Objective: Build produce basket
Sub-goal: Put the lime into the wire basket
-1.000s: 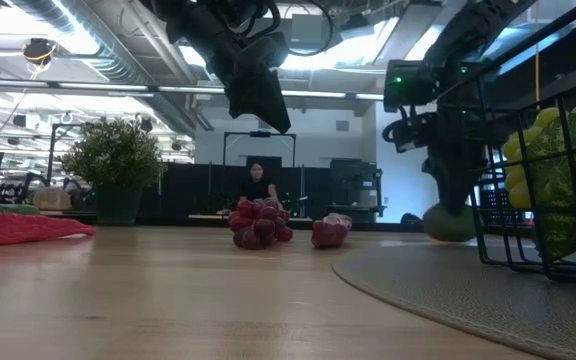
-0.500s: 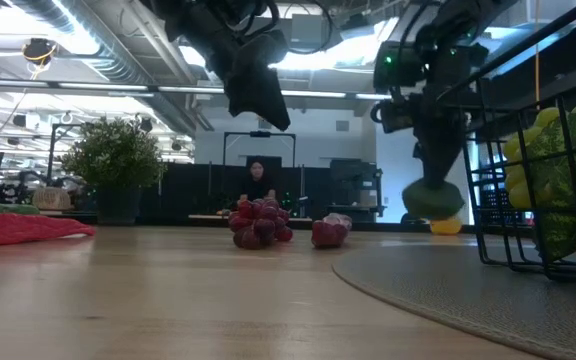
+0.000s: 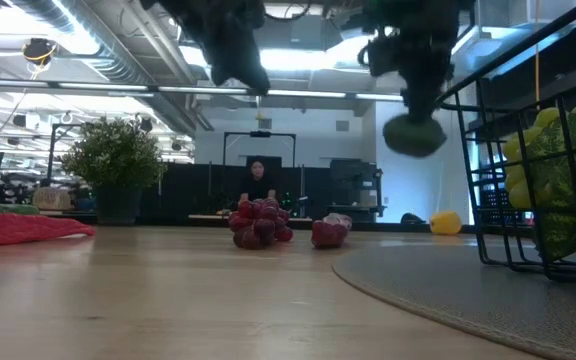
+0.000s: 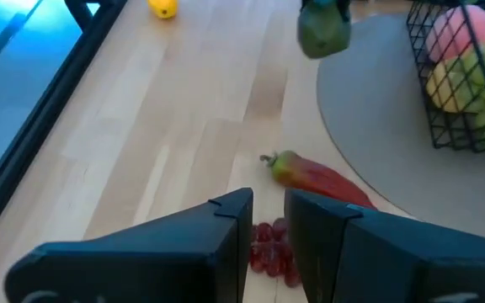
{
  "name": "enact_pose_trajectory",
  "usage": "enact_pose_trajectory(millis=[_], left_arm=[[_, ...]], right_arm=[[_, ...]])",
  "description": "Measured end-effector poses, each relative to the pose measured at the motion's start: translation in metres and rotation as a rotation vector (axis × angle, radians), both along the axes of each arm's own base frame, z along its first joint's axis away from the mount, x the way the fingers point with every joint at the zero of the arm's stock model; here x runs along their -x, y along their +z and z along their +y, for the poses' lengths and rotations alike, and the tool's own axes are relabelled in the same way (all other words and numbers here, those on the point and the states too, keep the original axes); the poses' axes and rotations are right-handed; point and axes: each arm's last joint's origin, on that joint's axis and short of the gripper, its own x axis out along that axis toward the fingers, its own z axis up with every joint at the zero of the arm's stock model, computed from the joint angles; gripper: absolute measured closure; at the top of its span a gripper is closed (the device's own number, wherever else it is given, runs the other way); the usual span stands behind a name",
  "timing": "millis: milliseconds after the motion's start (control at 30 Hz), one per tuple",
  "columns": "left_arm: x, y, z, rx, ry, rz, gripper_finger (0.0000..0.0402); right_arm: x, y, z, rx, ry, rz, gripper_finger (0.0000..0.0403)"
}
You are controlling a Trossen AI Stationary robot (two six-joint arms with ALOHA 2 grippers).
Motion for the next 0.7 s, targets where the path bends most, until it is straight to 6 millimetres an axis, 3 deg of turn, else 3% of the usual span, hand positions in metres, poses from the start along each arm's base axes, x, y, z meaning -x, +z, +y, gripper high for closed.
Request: enact_pose_trajectory(millis=[333,700], left_arm=[[0.001,0.003,-0.003,-0.004,-0.009,-0.008,0.0341],[0.000,0.002,-0.006,-0.071,-0.069,0.006,0.0341]], right_arm=[[0.006,0.049,0.050,-0.069,0.053,0.077,0.0309],[0.023,0.061,0.116,-0.322,-0.046,0.281,0.0309]])
